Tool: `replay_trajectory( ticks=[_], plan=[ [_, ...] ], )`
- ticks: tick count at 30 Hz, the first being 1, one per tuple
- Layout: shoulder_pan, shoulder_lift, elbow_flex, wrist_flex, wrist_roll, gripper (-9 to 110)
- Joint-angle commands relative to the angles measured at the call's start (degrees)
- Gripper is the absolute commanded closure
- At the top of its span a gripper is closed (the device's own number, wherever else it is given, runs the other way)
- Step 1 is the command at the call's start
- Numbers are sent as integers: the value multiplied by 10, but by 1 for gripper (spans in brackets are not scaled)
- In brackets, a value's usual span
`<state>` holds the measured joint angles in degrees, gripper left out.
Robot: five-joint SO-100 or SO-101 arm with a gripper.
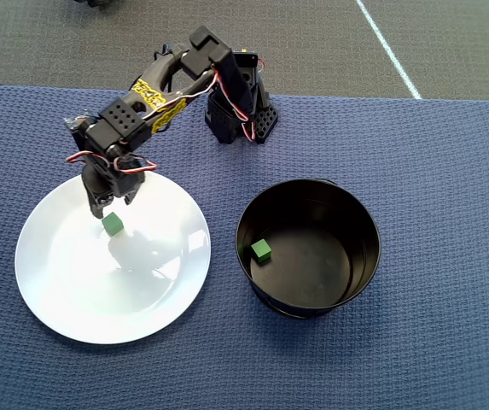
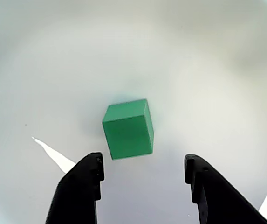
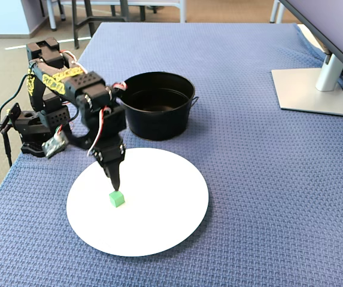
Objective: Pick up the green cubes from the white plate and place them in the black recipient
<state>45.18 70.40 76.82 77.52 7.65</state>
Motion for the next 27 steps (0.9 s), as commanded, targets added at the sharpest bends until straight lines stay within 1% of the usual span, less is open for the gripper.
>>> replay_trajectory(
  ticks=[1, 5, 10, 17, 19, 22, 23, 27],
  plan=[
    [6, 2, -15, -1, -41, 80],
    [11, -23, -13, -11, -75, 80],
    [4, -62, -40, -2, -144, 80],
    [1, -71, -37, -22, -152, 82],
    [2, -71, -37, -25, -151, 86],
    [2, -69, -34, -30, -146, 99],
    [2, -69, -33, -32, -144, 101],
    [4, -62, -28, -43, -134, 102]
  ],
)
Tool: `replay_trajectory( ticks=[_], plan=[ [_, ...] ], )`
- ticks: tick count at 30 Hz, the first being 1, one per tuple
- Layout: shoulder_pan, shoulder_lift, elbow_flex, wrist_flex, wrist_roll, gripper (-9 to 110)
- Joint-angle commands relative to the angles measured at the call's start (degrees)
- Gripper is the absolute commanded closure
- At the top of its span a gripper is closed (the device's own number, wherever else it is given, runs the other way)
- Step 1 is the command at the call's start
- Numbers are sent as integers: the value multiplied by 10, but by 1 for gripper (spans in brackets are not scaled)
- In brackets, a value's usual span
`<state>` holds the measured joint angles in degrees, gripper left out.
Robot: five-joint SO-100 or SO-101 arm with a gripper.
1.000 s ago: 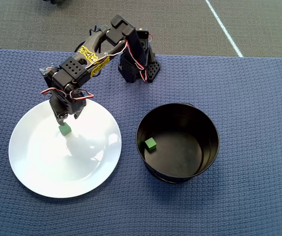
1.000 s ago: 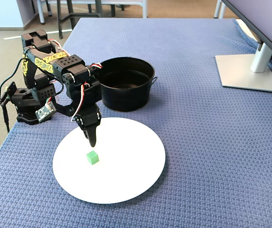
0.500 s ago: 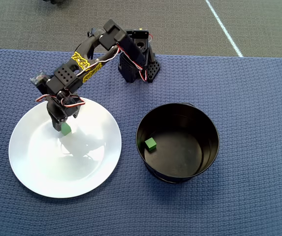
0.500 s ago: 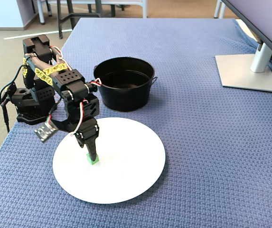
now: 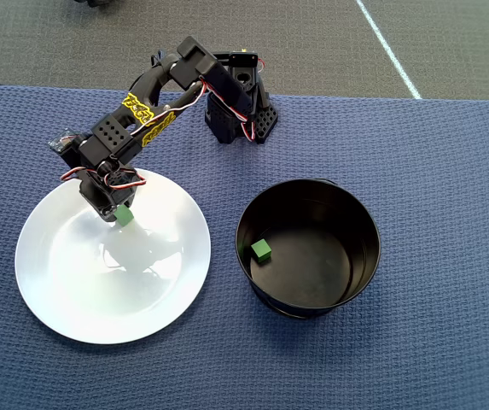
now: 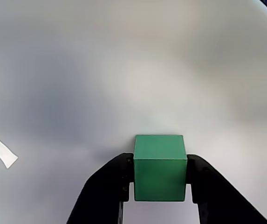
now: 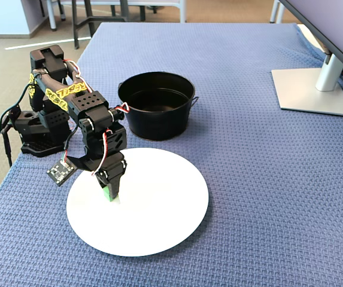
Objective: Pick up the green cubes from the white plate and place them in the black recipient
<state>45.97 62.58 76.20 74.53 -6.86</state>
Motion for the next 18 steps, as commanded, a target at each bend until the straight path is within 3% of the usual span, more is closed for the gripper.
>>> replay_trajectory(
  ticks=[1, 11, 18],
  plan=[
    [-3, 21, -20, -16, 18, 102],
    [-11, 230, -113, 99, 90, 102],
    [-210, 433, 17, 121, 151, 102]
  ],
)
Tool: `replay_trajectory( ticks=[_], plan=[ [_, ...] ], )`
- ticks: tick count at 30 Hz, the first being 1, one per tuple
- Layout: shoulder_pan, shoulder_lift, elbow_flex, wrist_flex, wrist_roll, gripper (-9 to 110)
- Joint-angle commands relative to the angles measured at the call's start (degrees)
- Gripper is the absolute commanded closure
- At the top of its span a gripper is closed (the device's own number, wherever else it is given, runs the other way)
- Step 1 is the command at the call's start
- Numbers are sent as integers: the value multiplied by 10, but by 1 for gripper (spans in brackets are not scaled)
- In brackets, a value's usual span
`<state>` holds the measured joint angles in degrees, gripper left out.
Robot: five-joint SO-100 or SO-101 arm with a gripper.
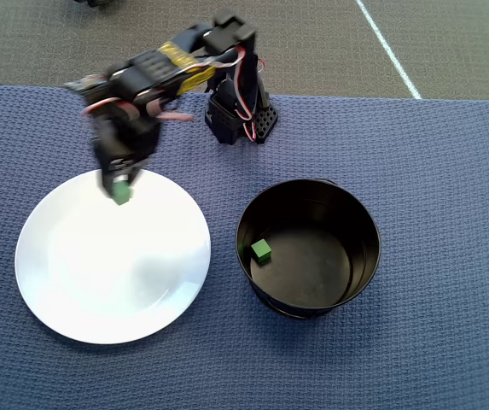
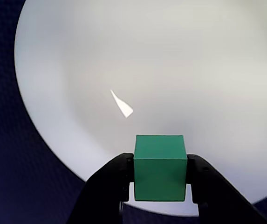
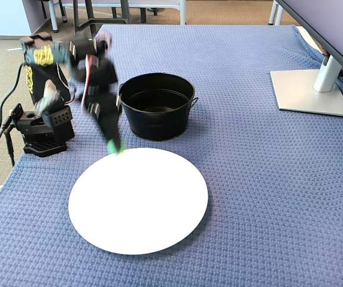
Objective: Pick up the green cubes from the white plate and place them in the black recipient
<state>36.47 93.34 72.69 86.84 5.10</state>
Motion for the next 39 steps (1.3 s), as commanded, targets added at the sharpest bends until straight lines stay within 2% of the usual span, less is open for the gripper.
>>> replay_trajectory(
  ticks=[1, 8, 13, 15, 18, 20, 26, 30, 39],
  plan=[
    [-155, 156, 83, -18, 44, 102],
    [-393, 261, 238, -132, 111, 102],
    [-460, 252, 313, -190, 130, 102],
    [-462, 245, 330, -203, 125, 101],
    [-464, 242, 337, -205, 79, 80],
    [-466, 251, 326, -188, 58, 78],
    [-466, 323, 279, -138, 20, 86],
    [-454, 445, 322, -104, -23, 102],
    [-333, 735, 497, -10, -125, 102]
  ],
)
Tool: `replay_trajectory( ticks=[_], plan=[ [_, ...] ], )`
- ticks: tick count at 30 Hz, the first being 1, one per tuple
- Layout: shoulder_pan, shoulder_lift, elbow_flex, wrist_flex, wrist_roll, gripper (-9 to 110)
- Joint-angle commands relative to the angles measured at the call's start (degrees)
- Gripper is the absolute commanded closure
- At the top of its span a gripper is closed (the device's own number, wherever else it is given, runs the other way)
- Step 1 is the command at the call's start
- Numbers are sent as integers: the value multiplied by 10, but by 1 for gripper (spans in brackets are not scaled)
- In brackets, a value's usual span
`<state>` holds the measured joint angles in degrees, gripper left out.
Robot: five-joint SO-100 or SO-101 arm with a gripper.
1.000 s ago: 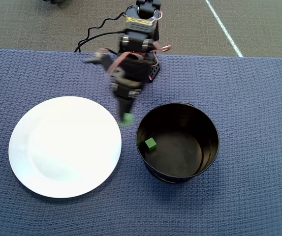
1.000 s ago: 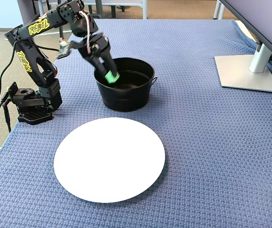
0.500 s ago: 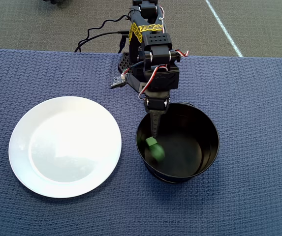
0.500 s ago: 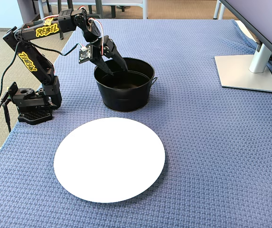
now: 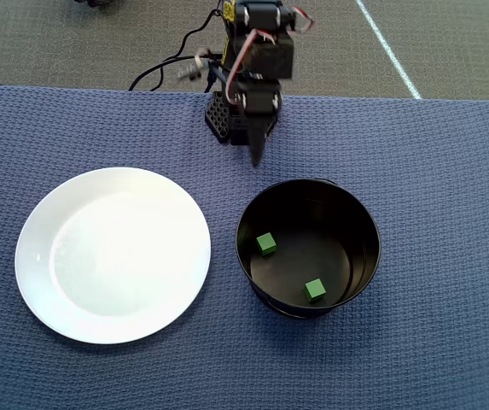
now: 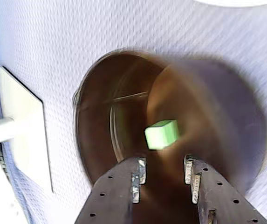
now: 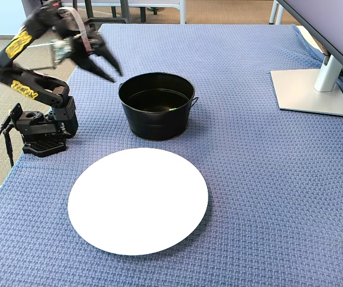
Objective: Pick up the green cubes from the white plate and place them in the black recipient
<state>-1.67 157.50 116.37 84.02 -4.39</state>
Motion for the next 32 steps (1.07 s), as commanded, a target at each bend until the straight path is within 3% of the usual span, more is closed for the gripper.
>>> replay_trajectory(
  ticks=[1, 10, 32],
  plan=[
    [55, 119, 95, 18, -33, 102],
    [82, 178, 284, -28, -58, 102],
    [81, 190, 290, -17, -66, 102]
  ],
)
